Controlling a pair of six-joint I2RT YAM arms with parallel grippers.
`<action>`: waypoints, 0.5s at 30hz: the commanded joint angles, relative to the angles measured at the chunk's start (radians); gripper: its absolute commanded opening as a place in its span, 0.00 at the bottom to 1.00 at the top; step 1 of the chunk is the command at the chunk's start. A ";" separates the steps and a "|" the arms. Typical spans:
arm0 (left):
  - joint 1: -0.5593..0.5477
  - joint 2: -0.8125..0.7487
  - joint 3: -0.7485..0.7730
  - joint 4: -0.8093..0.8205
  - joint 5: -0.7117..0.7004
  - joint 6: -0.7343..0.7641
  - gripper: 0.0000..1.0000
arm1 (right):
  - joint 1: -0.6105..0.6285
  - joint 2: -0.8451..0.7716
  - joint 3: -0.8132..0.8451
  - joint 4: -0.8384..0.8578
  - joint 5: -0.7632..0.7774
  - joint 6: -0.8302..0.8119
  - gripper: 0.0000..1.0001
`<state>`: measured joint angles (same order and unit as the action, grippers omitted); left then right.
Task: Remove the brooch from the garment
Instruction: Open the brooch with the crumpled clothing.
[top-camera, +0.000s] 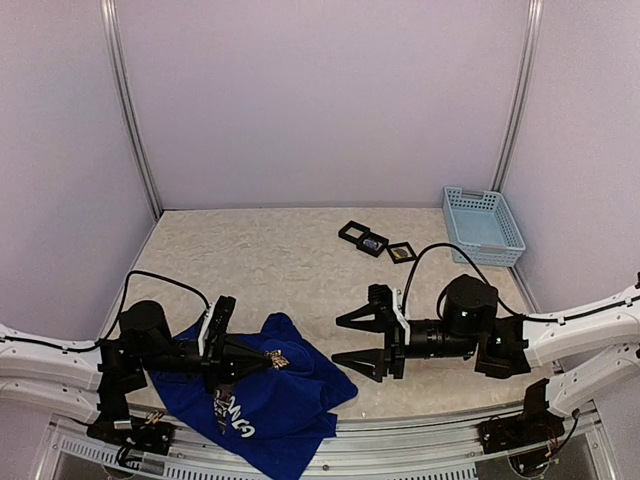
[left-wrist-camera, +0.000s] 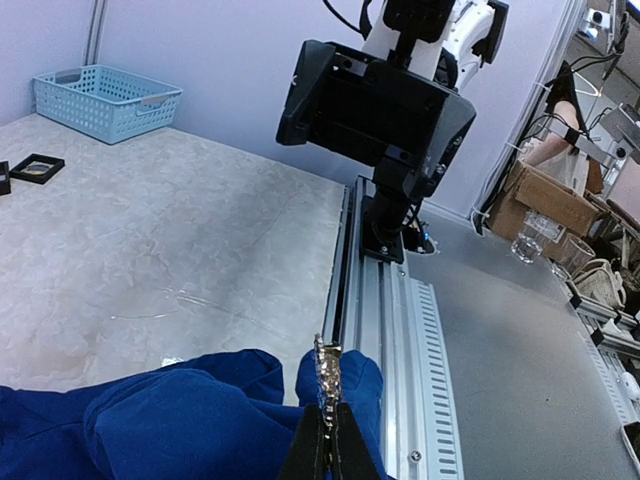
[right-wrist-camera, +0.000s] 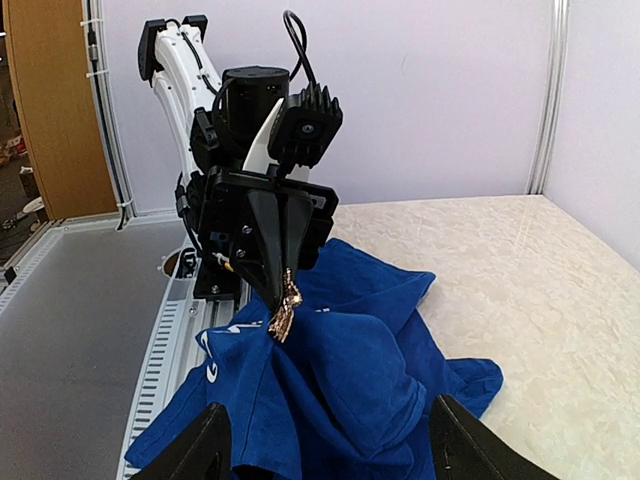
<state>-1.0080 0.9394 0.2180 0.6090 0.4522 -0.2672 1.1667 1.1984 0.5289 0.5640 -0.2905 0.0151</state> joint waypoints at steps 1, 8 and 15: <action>0.012 0.025 -0.011 0.092 0.097 -0.036 0.00 | 0.007 0.057 -0.015 0.157 -0.036 0.087 0.68; 0.011 0.050 -0.012 0.117 0.117 -0.041 0.00 | 0.013 0.199 0.037 0.207 -0.128 0.156 0.64; 0.010 0.069 -0.014 0.137 0.127 -0.042 0.00 | 0.043 0.279 0.071 0.239 -0.139 0.181 0.61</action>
<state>-1.0046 0.9947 0.2169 0.7006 0.5522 -0.3031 1.1893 1.4521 0.5652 0.7555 -0.4061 0.1608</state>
